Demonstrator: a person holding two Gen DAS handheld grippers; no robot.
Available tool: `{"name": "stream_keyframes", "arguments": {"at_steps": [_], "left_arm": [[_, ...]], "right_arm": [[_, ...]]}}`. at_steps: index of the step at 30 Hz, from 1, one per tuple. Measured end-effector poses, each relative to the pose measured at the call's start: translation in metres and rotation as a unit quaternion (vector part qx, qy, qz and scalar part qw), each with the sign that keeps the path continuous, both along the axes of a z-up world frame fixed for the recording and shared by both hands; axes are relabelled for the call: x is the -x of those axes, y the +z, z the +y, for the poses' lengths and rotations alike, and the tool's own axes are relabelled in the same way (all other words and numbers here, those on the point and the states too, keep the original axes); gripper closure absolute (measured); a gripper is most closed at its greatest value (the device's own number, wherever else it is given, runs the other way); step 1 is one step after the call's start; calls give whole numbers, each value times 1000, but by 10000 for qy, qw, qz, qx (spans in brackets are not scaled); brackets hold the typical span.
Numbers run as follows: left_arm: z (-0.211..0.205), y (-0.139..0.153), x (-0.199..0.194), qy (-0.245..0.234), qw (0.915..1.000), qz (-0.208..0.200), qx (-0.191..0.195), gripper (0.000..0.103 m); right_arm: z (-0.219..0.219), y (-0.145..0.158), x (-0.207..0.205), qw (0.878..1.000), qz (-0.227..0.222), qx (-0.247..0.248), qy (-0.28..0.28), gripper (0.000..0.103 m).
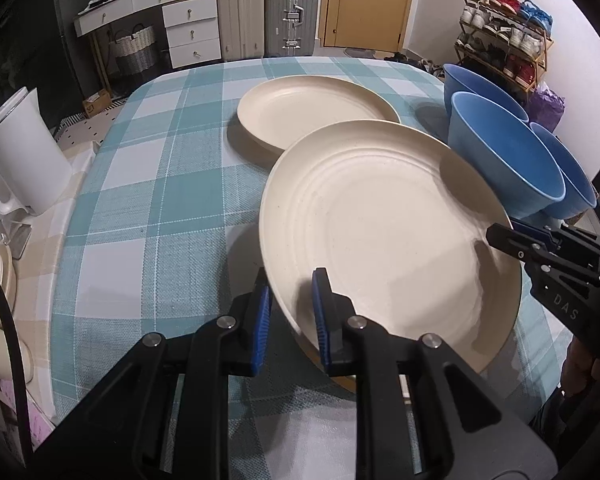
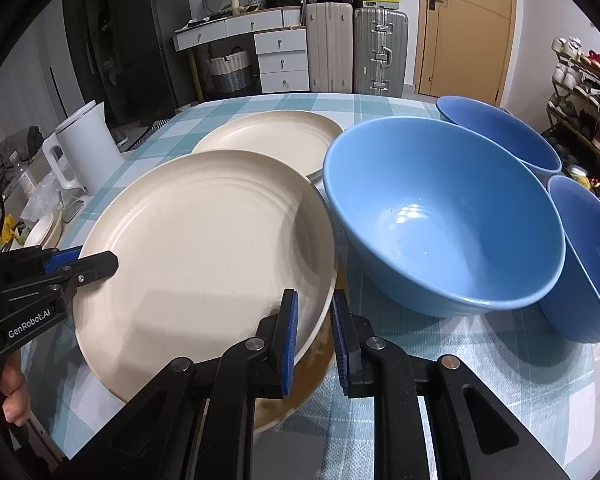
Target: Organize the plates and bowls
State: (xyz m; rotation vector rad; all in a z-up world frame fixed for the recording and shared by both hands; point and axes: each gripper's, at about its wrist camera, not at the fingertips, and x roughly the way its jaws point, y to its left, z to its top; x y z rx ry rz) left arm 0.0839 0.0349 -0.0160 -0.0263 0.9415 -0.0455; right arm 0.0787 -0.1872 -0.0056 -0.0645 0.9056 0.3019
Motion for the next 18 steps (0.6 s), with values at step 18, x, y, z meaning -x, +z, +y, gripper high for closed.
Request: {"name": "stream_keyframes", "arguments": {"at_steps": [18], "left_arm": [[-14, -13, -3, -177, 9988, 196, -411, 84]], "right_arm": [[6, -8, 6, 9997, 26, 212, -83, 84]]}}
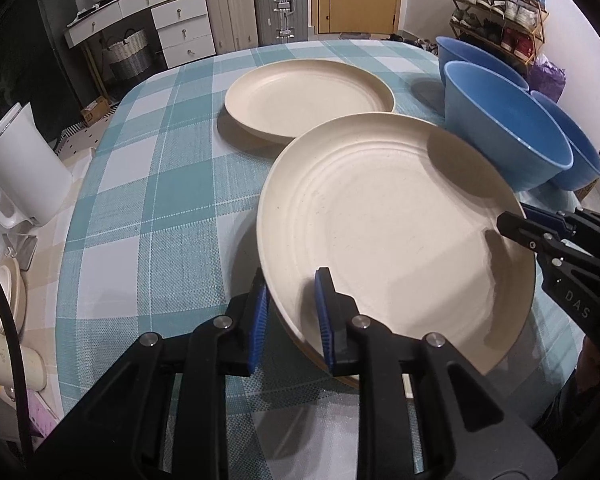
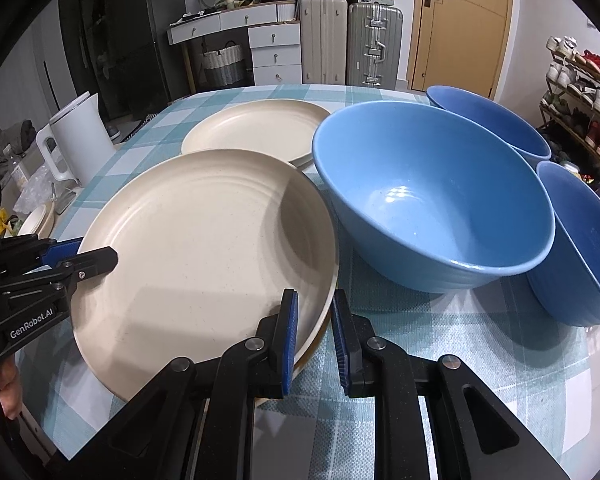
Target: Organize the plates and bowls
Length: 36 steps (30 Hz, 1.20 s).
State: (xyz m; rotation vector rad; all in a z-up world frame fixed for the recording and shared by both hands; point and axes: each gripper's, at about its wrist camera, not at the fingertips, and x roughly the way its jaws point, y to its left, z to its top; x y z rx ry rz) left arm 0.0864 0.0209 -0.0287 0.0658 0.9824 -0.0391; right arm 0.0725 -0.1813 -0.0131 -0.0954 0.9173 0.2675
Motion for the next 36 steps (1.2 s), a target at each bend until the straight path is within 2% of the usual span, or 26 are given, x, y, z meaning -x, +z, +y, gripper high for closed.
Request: {"name": "stream_keyframes", "arguments": {"at_steps": [22, 29, 36], "left_arm": [[-14, -10, 3, -162, 9977, 99, -649, 78], [-16, -13, 3, -180, 9972, 128, -713, 78], [-18, -15, 4, -243, 9969, 152, -733, 73]], "right_arm": [[9, -7, 2, 9998, -62, 193, 14, 84], [11, -10, 3, 9994, -132, 303, 34, 83], [13, -14, 6, 9988, -180, 445, 44, 83]]}}
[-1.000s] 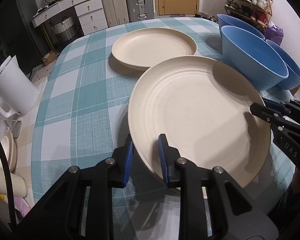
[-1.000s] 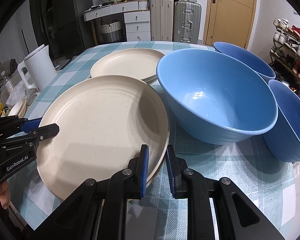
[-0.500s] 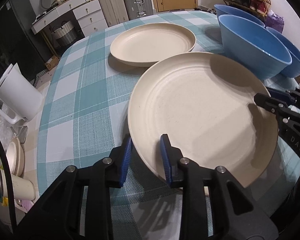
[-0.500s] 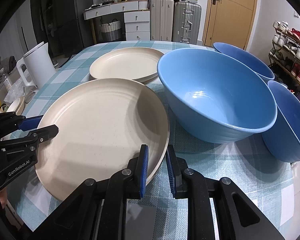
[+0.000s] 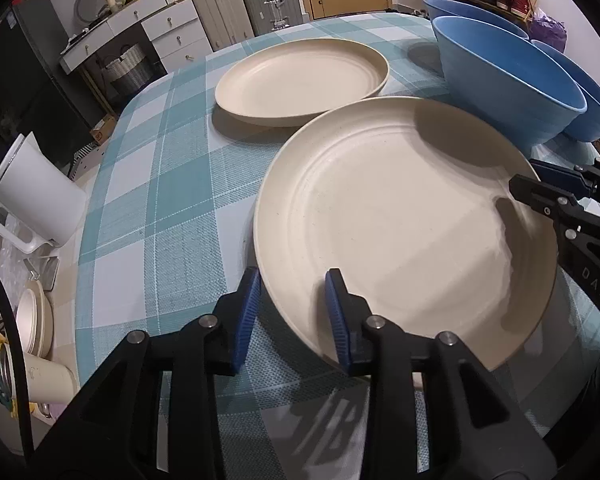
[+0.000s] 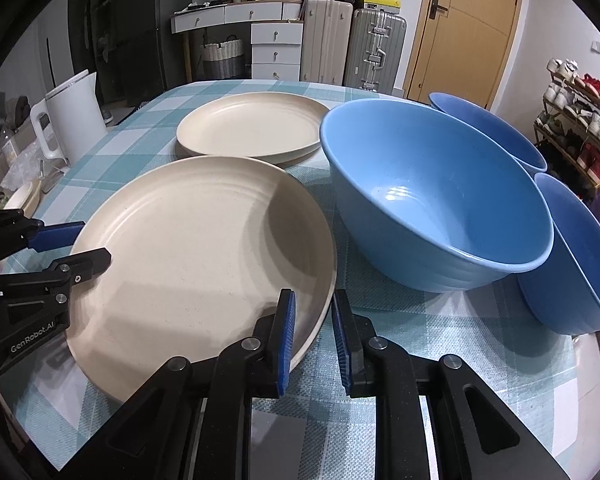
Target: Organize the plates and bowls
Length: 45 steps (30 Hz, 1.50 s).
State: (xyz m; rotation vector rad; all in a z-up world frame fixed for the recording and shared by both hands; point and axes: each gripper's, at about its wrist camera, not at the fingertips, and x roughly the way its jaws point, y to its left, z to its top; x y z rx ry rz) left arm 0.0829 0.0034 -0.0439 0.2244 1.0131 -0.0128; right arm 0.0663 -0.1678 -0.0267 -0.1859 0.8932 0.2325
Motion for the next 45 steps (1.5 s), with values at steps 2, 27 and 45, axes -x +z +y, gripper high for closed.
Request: {"name": "stream_keyframes", "arguments": {"at_steps": [2, 27, 45], "left_arm": [[1, 1, 0, 0, 10000, -1, 31, 73], [52, 66, 18, 515, 9830, -795, 1570, 2], [63, 89, 8, 963, 9765, -1164, 1535, 1]], "right_arm": [[1, 0, 1, 10000, 15, -21, -3, 83], [2, 49, 21, 9965, -275, -611, 494, 17], [-16, 118, -5, 9904, -886, -823, 670, 1]]}}
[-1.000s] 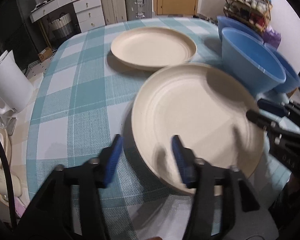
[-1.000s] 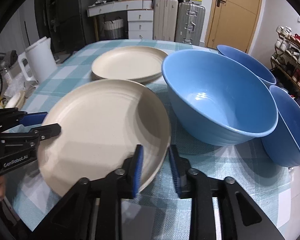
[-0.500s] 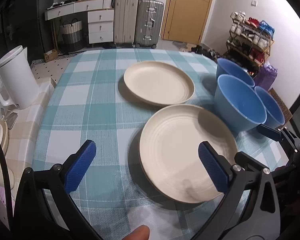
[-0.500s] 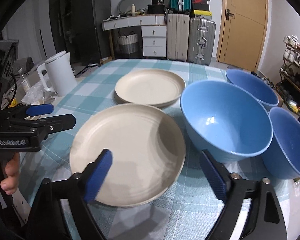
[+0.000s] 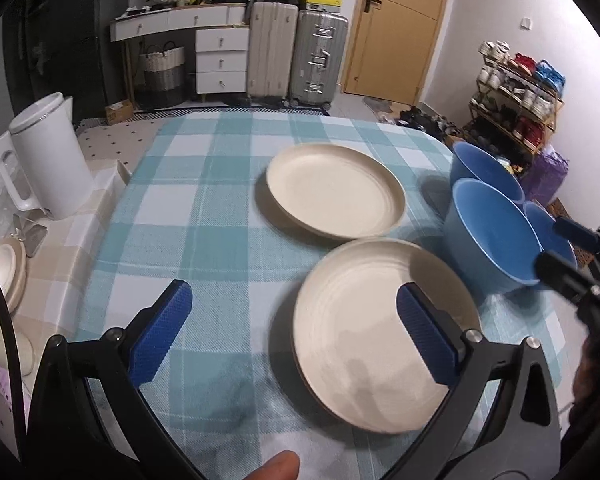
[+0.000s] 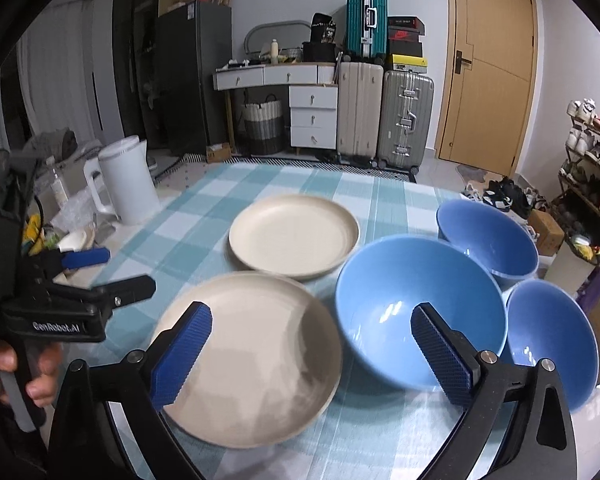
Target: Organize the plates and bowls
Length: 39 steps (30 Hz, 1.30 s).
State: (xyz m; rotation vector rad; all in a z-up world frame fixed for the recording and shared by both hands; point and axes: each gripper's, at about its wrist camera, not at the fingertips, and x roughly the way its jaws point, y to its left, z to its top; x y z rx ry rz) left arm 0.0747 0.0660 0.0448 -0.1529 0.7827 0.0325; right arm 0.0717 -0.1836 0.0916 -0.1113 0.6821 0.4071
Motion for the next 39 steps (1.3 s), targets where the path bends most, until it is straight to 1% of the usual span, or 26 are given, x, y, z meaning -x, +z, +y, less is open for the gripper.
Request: {"name": "stream_keyframes", "arguments": {"at_steps": [6, 12, 16, 23, 26, 29, 33, 39], "left_arm": [[9, 10, -21, 103, 9999, -81, 28, 1], [10, 12, -45, 129, 9999, -48, -50, 1], [14, 11, -62, 136, 9999, -5, 18, 1], [21, 7, -84, 182, 9998, 114, -4, 1], [25, 5, -93, 214, 9996, 159, 7, 1], [31, 1, -104, 254, 9994, 236, 89, 1], [36, -4, -117, 305, 9990, 316, 127, 1], [44, -16, -139, 407, 9977, 492, 213, 1]], "right_arm": [[-10, 21, -24, 10000, -78, -53, 11, 1], [-13, 29, -49, 10000, -27, -59, 10, 1], [-11, 35, -64, 10000, 15, -78, 44, 1], [-4, 42, -85, 9999, 49, -42, 100, 1], [-2, 42, -98, 9999, 98, -52, 83, 1], [0, 39, -113, 9996, 241, -118, 87, 1], [6, 36, -132, 9993, 361, -70, 90, 1], [11, 25, -158, 9980, 612, -81, 111, 1]]}}
